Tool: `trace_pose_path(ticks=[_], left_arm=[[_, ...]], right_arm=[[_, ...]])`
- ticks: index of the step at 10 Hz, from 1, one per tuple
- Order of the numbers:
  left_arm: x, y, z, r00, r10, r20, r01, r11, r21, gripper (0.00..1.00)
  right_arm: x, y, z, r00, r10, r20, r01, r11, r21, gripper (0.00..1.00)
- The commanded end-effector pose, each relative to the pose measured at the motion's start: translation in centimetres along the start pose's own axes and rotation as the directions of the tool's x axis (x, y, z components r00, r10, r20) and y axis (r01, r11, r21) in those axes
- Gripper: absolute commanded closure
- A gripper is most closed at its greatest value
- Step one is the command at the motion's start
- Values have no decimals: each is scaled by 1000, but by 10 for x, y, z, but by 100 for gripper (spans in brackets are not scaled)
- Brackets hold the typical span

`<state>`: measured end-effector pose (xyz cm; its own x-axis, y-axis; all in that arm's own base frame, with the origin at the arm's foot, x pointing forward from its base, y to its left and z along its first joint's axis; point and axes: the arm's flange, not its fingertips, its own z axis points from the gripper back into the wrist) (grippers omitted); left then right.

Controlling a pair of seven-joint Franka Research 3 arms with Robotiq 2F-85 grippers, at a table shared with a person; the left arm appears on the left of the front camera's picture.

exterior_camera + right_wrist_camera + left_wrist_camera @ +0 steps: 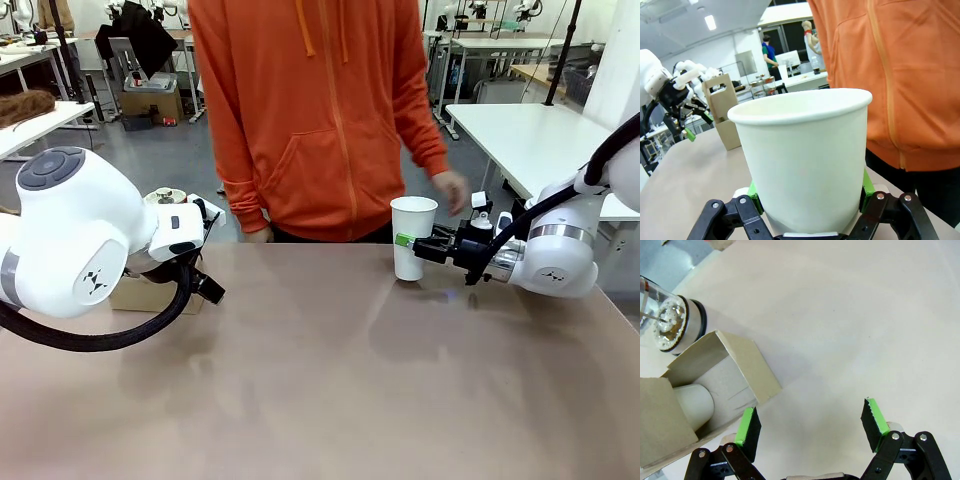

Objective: Pour a drink into a cup and package it in a carrier.
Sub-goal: When a person places the Paper Cup Lid on the 600 ml Paper Cup , lift the 600 ml Paper Cup.

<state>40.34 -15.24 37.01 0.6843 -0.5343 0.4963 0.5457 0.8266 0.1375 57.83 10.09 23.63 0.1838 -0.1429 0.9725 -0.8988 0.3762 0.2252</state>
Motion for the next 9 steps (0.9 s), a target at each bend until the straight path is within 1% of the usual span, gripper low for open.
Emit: trace_pose_path(ticks=[1, 9], left_arm=[[0, 0, 0, 1000, 0, 1, 0, 1000, -2, 0], [0, 0, 0, 1000, 0, 1, 0, 1000, -2, 0]], right_arm=[[4, 5, -2, 1000, 11, 4, -11, 1000, 4, 19], [4, 5, -2, 1000, 11, 4, -11, 1000, 4, 19]])
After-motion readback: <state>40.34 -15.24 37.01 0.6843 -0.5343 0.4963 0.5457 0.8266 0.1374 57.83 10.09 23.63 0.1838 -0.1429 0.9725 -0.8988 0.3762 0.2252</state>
